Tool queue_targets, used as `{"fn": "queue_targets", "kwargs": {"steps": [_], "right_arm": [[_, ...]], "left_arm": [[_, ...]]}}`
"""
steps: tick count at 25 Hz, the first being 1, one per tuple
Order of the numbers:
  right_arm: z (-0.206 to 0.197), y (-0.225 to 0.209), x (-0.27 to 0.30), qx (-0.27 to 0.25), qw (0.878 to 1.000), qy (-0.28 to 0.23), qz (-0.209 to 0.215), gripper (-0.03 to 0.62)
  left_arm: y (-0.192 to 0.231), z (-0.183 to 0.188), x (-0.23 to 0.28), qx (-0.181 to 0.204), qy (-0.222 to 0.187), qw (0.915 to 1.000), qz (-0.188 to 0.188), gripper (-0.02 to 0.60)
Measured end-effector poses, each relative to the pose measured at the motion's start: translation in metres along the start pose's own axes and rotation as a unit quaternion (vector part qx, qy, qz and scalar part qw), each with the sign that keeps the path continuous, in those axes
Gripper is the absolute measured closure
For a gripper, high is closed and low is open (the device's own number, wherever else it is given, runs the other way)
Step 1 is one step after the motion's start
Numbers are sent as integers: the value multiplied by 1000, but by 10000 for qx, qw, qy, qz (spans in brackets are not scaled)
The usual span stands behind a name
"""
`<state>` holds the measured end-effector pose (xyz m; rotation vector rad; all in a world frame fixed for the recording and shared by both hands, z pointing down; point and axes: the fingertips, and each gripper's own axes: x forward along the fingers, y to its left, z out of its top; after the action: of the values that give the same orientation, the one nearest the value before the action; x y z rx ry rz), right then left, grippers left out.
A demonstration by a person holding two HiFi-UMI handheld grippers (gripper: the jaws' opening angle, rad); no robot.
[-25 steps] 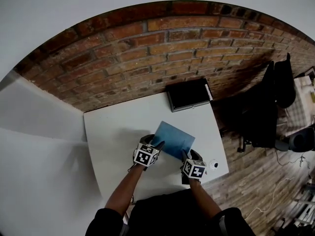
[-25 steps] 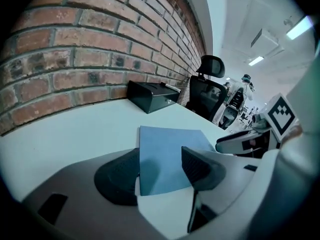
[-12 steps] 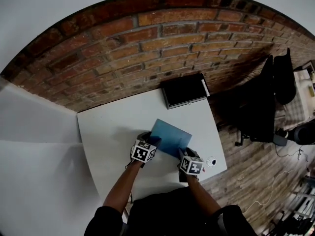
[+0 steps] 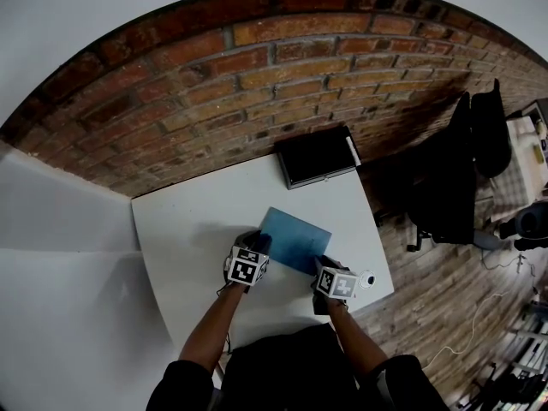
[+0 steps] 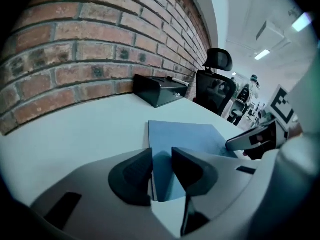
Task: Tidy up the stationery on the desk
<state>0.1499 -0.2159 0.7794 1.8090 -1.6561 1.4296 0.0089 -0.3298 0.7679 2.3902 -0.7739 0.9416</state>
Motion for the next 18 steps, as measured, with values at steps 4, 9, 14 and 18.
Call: {"fn": "queue_targets", "kwargs": {"steps": [4,9,14,18], "right_arm": [[0,-6,-3,155,9999,-45,-33,508],[3,-2,-5,144,9998,-133,27,522],[1,1,-6,45,9999,-92,68,525],[-4,8,-7,-43,9999,-44,120,525]], "left_arm": [[2,1,-7,-178,-51,9998,-56,500],[5,-2,-13,-223,-160,9996,25,514],[4,-8,-23,-277,-240,9993,90,514],[6,-15,-32,-324,-260,9990,177,514]]}}
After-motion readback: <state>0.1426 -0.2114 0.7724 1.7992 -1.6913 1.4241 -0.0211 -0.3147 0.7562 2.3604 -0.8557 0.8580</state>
